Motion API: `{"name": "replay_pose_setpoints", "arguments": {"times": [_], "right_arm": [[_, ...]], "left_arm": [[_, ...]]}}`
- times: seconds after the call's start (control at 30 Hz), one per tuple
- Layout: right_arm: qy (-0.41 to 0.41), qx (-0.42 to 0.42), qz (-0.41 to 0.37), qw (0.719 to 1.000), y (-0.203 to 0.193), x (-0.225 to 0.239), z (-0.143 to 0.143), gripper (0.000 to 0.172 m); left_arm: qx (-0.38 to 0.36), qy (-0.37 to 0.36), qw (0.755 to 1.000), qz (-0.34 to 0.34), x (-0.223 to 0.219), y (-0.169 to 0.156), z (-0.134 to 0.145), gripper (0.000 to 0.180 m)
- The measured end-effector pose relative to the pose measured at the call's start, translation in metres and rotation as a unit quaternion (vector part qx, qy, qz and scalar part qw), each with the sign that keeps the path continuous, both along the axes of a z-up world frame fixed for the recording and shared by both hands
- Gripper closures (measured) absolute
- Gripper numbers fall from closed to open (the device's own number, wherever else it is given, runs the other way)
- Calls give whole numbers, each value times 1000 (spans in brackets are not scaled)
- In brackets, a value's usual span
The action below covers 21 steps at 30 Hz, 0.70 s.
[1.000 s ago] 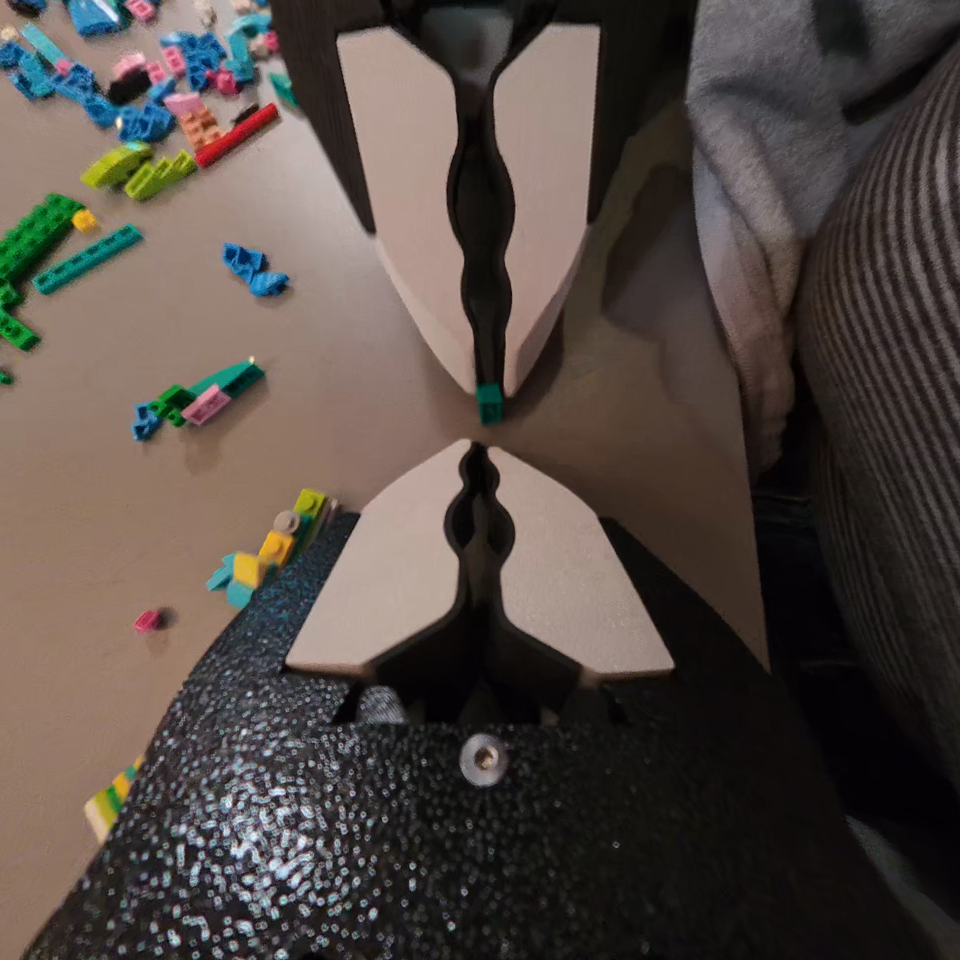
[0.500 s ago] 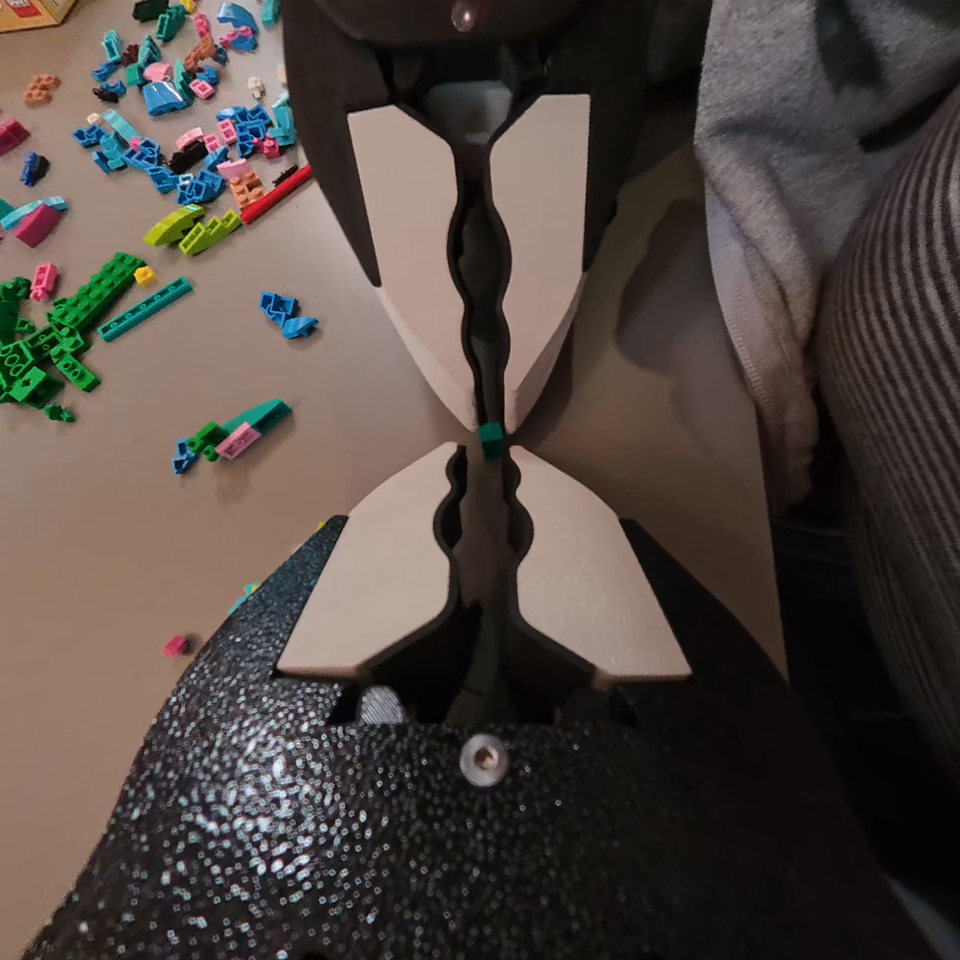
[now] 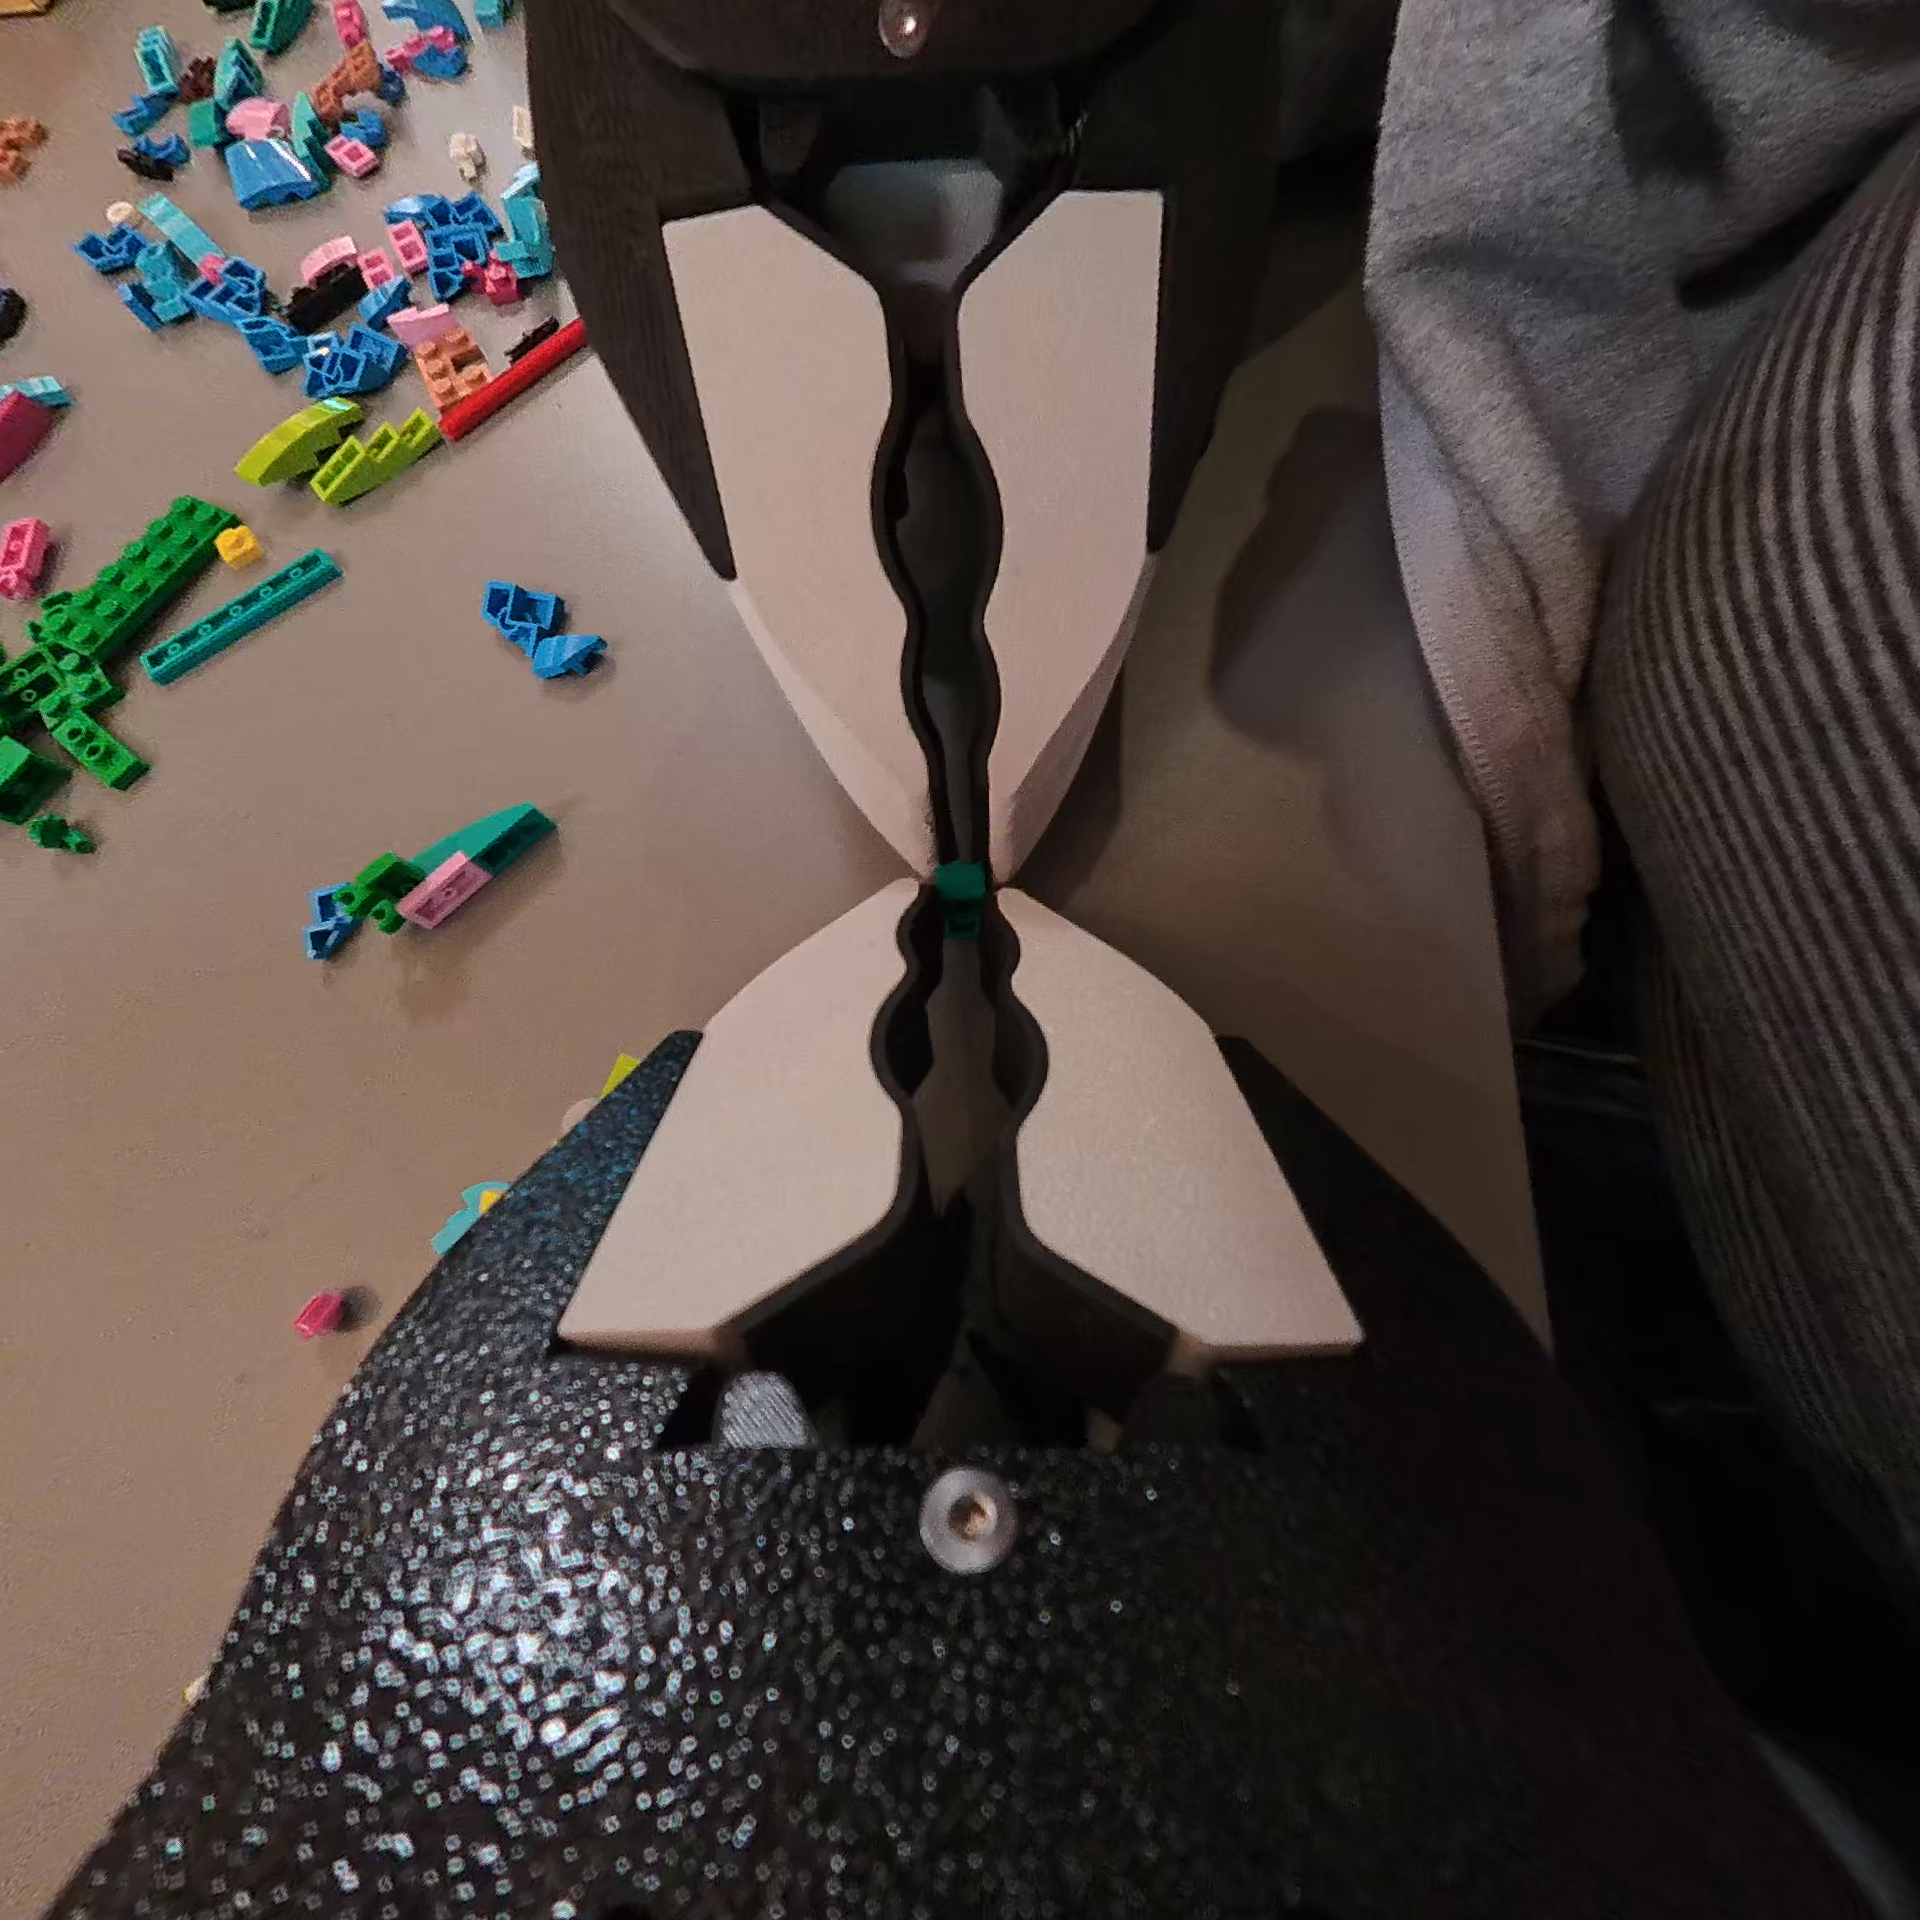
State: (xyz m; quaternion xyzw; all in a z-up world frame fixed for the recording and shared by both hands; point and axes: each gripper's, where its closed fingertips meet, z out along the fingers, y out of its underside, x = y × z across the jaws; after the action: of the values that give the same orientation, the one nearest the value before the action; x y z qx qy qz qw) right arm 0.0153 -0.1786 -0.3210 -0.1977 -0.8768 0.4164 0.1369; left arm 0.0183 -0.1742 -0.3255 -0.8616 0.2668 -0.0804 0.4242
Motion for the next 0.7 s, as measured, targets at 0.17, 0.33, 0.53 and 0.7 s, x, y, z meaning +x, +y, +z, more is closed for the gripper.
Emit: {"name": "replay_pose_setpoints", "arguments": {"times": [0.17,0.33,0.53,0.7], "right_arm": [[0,0,11,1000,-2,2,0,169],[7,-6,-19,1000,13,-4,3,172],[-8,-32,-15,999,-2,-5,6,165],[-12,-15,-10,1000,-3,-4,1,164]], "left_arm": [[-2,2,1000,-1,-1,-2,0,173],[-6,7,1000,18,-13,-7,-2,173],[-3,9,1000,-6,-5,-5,-2,172],[-10,-2,1000,-11,-4,-5,-2,172]]}}
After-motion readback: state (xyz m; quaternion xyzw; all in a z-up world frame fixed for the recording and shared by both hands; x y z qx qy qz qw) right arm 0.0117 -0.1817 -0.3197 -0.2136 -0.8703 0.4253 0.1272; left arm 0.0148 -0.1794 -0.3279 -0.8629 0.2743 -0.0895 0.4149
